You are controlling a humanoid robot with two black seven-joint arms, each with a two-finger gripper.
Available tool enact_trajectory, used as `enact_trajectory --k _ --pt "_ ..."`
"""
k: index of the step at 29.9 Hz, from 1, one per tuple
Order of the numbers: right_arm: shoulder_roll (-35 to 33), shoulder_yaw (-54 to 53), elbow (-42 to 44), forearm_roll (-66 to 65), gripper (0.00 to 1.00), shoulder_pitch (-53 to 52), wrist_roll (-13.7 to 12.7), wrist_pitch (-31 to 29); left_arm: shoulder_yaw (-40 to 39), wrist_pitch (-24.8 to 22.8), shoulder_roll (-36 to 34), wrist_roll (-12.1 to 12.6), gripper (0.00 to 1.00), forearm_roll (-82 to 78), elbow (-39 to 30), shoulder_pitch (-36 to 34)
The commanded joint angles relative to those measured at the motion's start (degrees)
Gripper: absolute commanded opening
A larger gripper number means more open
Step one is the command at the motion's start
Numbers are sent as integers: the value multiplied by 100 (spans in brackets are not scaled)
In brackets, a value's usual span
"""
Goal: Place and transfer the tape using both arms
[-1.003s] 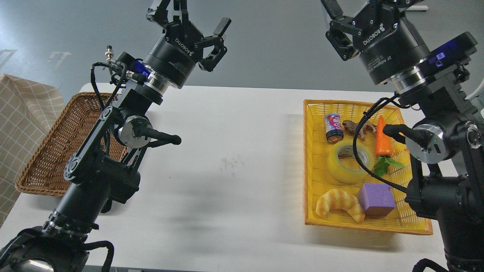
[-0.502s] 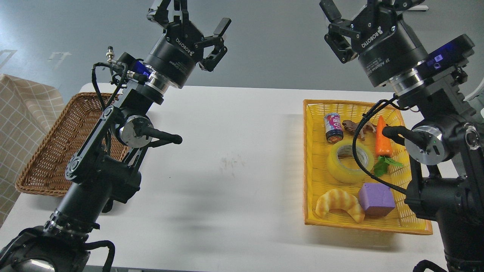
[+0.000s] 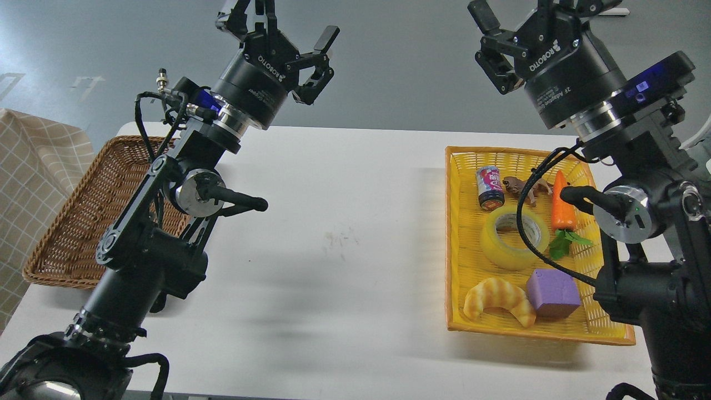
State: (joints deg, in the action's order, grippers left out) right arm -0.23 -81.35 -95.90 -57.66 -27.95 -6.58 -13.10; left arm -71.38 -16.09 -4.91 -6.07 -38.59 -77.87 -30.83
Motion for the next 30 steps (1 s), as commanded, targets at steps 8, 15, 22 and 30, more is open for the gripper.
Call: enact_trajectory --k 8,15,22,30 --pt "-21 23 -8 -8 100 0 25 0 1 -17 25 -8 98 -17 -35 7" --pt "-205 23 54 -26 100 0 43 9 -8 -26 43 -8 98 -8 -62 7" --pt "-284 -56 54 -9 100 0 69 -9 -8 -79 43 -8 98 -8 -53 42" --pt "-337 -74 80 53 100 0 60 -351 -166 -131 34 -193 98 519 -18 69"
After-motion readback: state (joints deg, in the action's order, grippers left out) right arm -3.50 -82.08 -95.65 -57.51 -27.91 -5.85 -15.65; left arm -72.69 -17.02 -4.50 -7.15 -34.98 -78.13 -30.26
